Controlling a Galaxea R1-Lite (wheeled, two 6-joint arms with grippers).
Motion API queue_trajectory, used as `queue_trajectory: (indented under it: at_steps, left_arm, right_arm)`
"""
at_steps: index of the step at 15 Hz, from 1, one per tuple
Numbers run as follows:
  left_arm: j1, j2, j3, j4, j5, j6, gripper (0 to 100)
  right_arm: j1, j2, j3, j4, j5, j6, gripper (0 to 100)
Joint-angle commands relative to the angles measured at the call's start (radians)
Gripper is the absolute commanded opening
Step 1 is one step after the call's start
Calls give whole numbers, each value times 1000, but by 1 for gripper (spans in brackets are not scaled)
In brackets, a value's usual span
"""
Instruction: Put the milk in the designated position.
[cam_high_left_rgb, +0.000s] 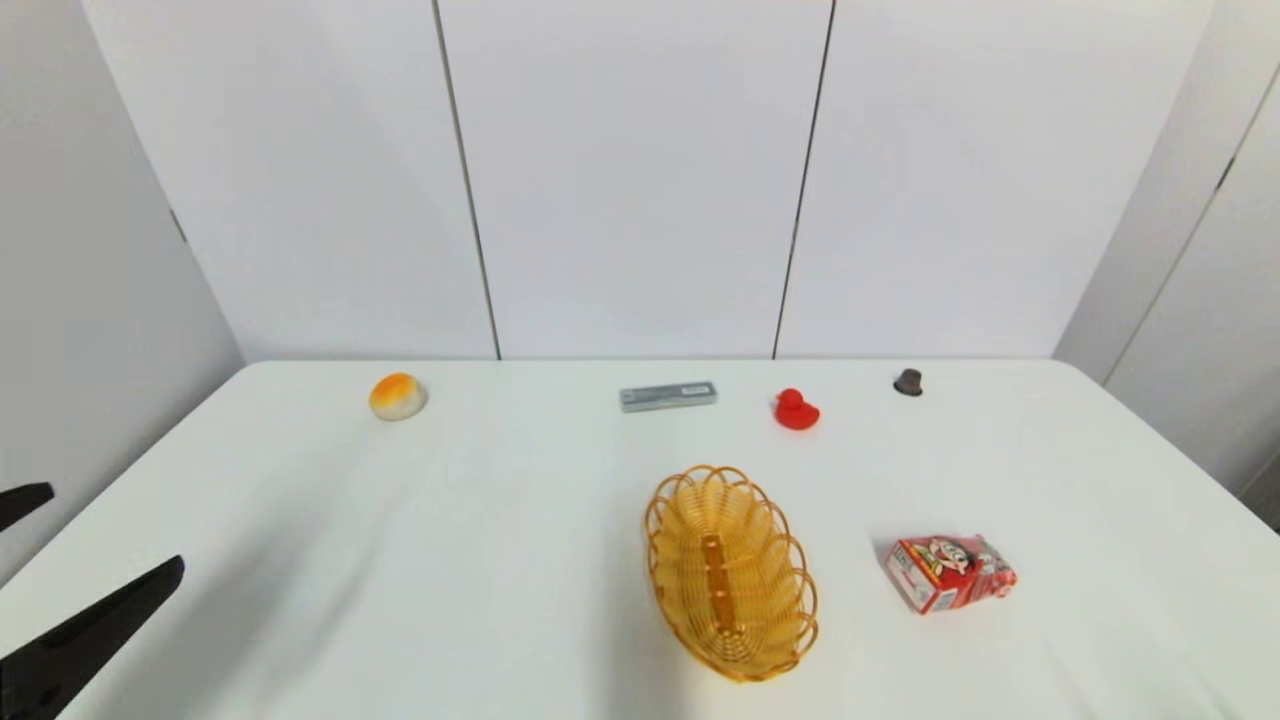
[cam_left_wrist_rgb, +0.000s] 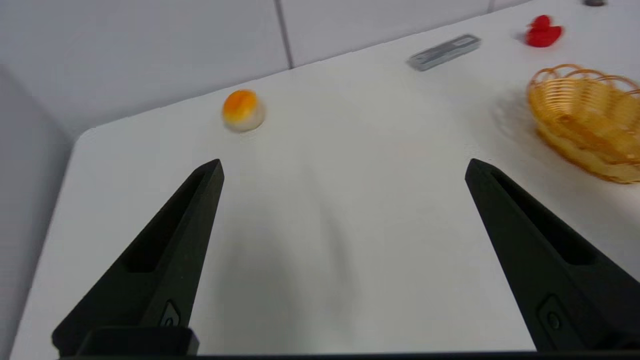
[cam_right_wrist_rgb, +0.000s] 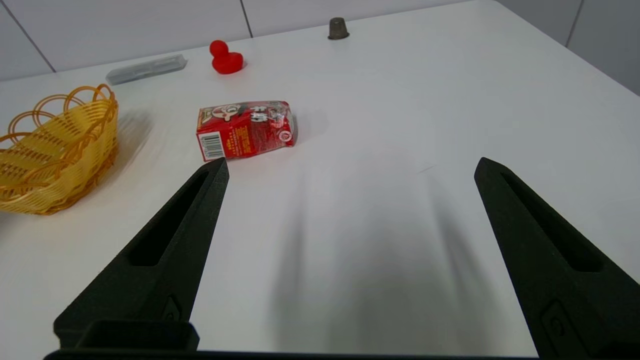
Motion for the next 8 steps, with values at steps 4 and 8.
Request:
queue_trajectory:
  at_steps: [4,8]
  left_arm:
    - [36,-339,248,3,157,-20,100]
    - [35,-454,338,9,169,-36,100]
  right_arm:
    - [0,1,0,0,0,1,100]
    - [0,1,0,0,0,1,100]
